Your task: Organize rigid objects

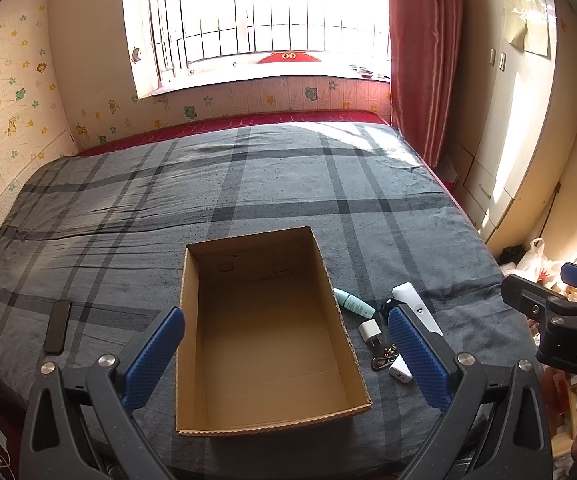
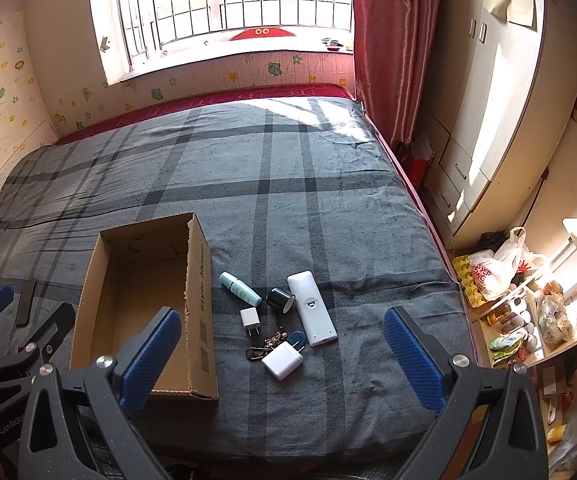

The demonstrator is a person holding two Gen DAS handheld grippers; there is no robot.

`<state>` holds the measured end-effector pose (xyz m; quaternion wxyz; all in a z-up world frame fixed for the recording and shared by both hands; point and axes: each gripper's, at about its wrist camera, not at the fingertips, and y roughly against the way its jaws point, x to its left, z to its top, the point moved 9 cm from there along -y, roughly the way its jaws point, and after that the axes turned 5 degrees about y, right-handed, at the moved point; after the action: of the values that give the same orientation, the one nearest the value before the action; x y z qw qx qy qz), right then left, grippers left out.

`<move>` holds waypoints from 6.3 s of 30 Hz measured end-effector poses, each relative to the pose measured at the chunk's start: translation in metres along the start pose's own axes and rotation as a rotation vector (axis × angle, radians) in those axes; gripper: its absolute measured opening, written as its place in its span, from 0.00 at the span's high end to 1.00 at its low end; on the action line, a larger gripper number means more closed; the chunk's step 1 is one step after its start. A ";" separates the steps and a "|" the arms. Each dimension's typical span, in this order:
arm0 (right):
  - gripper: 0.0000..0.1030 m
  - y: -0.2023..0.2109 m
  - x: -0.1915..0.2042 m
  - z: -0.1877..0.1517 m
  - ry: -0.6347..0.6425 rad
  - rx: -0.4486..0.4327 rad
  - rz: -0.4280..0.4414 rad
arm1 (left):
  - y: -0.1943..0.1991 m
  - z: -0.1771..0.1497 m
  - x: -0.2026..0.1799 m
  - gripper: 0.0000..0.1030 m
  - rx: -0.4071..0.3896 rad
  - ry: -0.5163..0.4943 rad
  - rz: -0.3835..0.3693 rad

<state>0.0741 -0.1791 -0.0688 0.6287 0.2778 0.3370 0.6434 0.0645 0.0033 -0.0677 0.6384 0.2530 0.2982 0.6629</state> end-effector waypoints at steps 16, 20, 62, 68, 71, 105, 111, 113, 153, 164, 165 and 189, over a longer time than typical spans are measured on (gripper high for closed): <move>0.00 -0.008 0.002 0.001 0.001 0.014 0.011 | -0.005 0.002 -0.001 0.00 0.009 -0.004 0.001; 0.00 -0.011 0.003 0.002 0.006 0.020 0.008 | -0.008 0.002 0.000 0.00 0.013 -0.007 -0.001; 0.00 -0.101 0.006 -0.026 -0.009 0.209 0.009 | -0.159 -0.071 0.152 0.00 0.244 0.066 0.176; 0.00 -0.108 0.006 -0.030 -0.018 0.231 0.003 | -0.175 -0.089 0.158 0.00 0.271 0.127 0.114; 0.00 -0.109 0.007 -0.031 -0.008 0.231 -0.003 | -0.179 -0.093 0.159 0.00 0.273 0.140 0.103; 0.00 -0.170 -0.018 -0.080 0.011 0.271 -0.087 | -0.194 -0.108 0.145 0.86 0.284 0.099 0.026; 0.00 -0.191 -0.014 -0.092 0.020 0.272 -0.071 | -0.194 -0.108 0.144 0.86 0.284 0.101 0.023; 0.00 -0.198 -0.012 -0.098 0.037 0.287 -0.077 | -0.194 -0.108 0.145 0.86 0.283 0.106 0.019; 0.98 -0.243 0.002 -0.125 -0.023 0.346 -0.031 | -0.194 -0.108 0.142 0.86 0.276 0.088 0.037; 0.90 -0.241 0.006 -0.127 -0.042 0.349 0.002 | -0.194 -0.109 0.143 0.86 0.278 0.089 0.036; 0.79 -0.242 0.007 -0.127 -0.042 0.350 -0.002 | -0.194 -0.109 0.143 0.86 0.278 0.090 0.035; 0.53 -0.242 0.011 -0.140 -0.056 0.381 0.003 | -0.196 -0.108 0.143 0.86 0.279 0.090 0.033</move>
<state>0.1145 -0.1840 -0.3458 0.5730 0.4101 0.4344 0.5611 0.1151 0.1400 -0.2899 0.5721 0.3143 0.4113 0.6363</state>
